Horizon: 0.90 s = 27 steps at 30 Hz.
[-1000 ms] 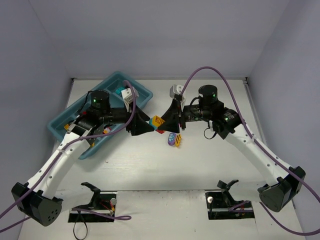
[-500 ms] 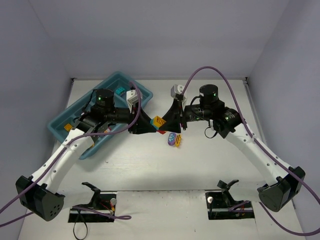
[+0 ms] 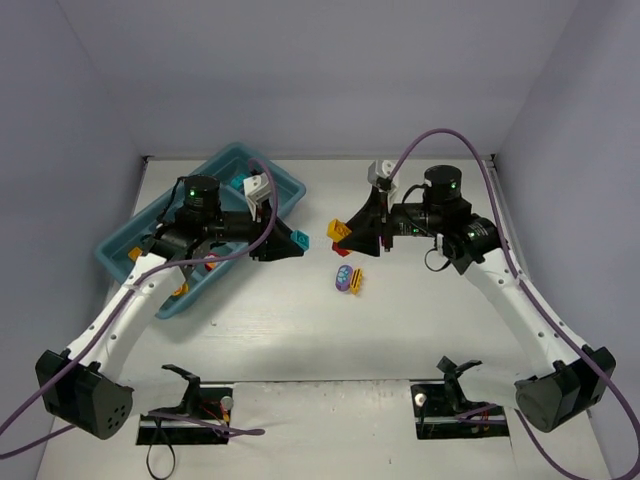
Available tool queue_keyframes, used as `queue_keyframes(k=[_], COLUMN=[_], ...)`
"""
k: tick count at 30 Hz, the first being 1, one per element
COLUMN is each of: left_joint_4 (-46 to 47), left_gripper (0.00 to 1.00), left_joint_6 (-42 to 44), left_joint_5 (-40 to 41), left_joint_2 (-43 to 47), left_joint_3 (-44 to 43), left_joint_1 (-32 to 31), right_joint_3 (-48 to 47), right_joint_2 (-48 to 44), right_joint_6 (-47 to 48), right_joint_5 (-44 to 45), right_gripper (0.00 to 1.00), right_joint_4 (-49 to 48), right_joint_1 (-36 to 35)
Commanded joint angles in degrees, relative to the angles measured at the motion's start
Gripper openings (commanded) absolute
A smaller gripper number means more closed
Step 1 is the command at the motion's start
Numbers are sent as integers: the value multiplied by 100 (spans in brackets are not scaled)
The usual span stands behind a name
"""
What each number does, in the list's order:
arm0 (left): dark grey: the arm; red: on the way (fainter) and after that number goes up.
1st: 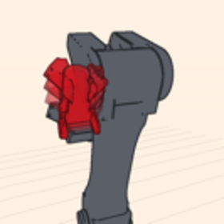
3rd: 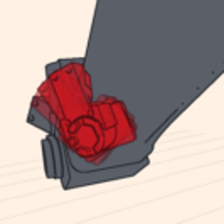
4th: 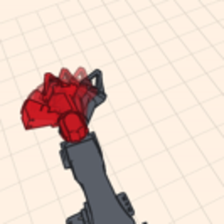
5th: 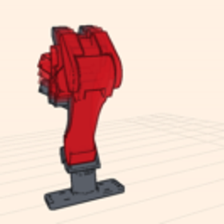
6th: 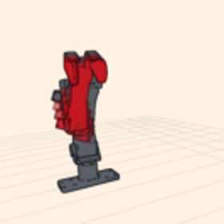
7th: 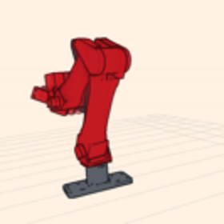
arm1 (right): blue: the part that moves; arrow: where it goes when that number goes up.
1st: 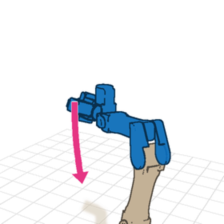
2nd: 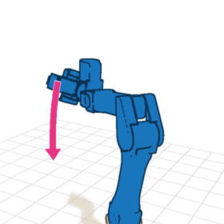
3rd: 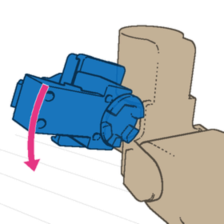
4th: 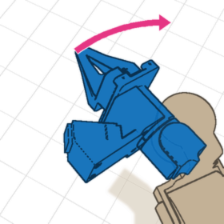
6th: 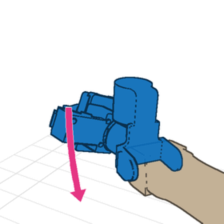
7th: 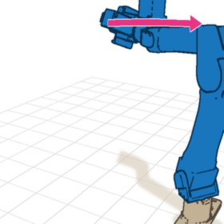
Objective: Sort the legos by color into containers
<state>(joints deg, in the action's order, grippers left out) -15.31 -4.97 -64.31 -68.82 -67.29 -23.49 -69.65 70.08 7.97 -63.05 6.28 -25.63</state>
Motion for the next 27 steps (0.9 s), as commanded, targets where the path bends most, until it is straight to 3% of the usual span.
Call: queue_keyframes(k=[1,6,11,16,19,20,24,27], left_joint_4=[204,47,-103,-226,-332,-393,-438,-394], left_gripper=[0,0,0,2,12,22,48,60], left_joint_6=[111,-240,-355,-390,-391,-382,-329,-294], left_joint_5=[120,2761,5108,5921,6097,6124,5993,5738], left_joint_2=[35,-605,-1949,-3233,-3945,-4216,-4632,-4694], left_joint_3=[-48,-477,-1558,-2856,-3342,-3613,-4037,-4082], left_joint_1=[343,705,863,968,1039,1074,1162,1215], right_joint_3=[39,258,443,601,628,628,619,636], right_joint_2=[-311,-434,-575,-724,-777,-786,-786,-794], right_joint_6=[-58,-260,-462,-577,-629,-638,-709,-709], right_joint_5=[177,1328,1567,1725,1839,1840,1840,1840], right_gripper=[0,0,0,0,0,0,0,0], right_joint_4=[-373,-382,-409,-409,-409,-409,-417,-426], right_joint_1=[102,111,111,111,111,119,111,111])
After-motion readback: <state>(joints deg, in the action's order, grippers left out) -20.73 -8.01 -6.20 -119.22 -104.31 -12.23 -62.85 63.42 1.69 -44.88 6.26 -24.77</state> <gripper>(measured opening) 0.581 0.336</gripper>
